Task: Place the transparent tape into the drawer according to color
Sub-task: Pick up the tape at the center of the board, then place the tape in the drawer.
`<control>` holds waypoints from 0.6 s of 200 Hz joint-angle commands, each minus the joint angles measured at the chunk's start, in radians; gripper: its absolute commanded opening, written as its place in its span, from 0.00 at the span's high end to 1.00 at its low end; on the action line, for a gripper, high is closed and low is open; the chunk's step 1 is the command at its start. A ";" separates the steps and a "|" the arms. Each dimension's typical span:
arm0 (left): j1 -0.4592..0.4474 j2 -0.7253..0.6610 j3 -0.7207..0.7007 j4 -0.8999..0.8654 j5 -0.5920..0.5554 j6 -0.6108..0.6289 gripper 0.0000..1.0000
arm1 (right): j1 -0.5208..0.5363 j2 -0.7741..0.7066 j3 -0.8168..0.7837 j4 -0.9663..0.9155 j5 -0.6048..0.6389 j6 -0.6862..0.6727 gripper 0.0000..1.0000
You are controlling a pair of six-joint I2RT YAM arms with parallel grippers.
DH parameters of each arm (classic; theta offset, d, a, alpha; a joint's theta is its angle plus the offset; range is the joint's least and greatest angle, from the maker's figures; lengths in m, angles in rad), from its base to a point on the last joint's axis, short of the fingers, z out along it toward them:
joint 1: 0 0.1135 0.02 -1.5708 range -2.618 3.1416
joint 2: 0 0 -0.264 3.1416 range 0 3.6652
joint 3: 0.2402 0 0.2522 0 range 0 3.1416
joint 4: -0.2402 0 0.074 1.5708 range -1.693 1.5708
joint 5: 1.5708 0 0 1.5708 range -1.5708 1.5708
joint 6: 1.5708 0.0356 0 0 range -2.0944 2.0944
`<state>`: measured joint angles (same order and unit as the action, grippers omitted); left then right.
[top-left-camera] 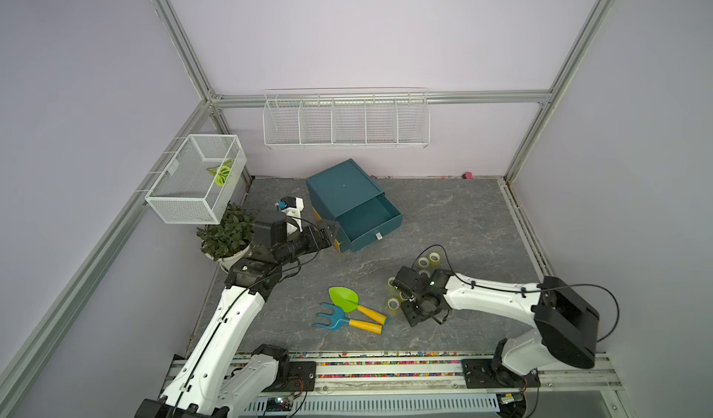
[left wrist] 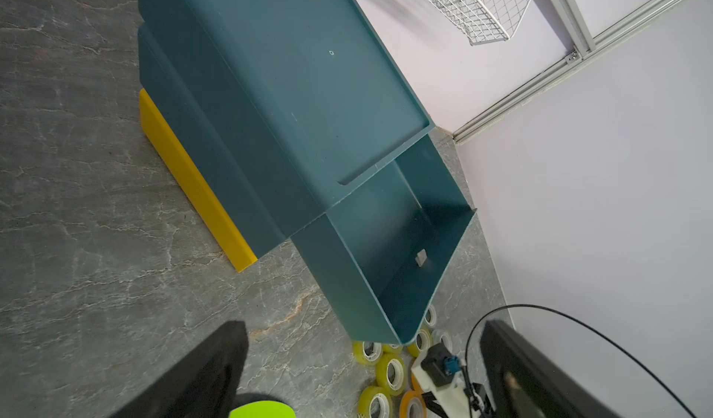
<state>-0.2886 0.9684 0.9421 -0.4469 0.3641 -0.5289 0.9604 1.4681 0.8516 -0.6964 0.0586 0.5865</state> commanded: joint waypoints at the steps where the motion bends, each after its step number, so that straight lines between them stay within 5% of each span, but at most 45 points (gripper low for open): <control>1: -0.001 0.009 -0.024 -0.001 0.014 0.009 0.00 | -0.041 -0.107 -0.022 0.019 -0.021 0.038 0.56; 120: -0.002 0.035 -0.065 0.014 0.043 0.003 0.00 | -0.114 -0.286 0.245 -0.010 -0.029 -0.050 0.56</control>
<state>-0.2882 0.9966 0.8871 -0.4427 0.3935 -0.5301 0.8513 1.2060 1.0176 -0.7059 0.0223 0.5861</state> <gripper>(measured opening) 0.998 0.559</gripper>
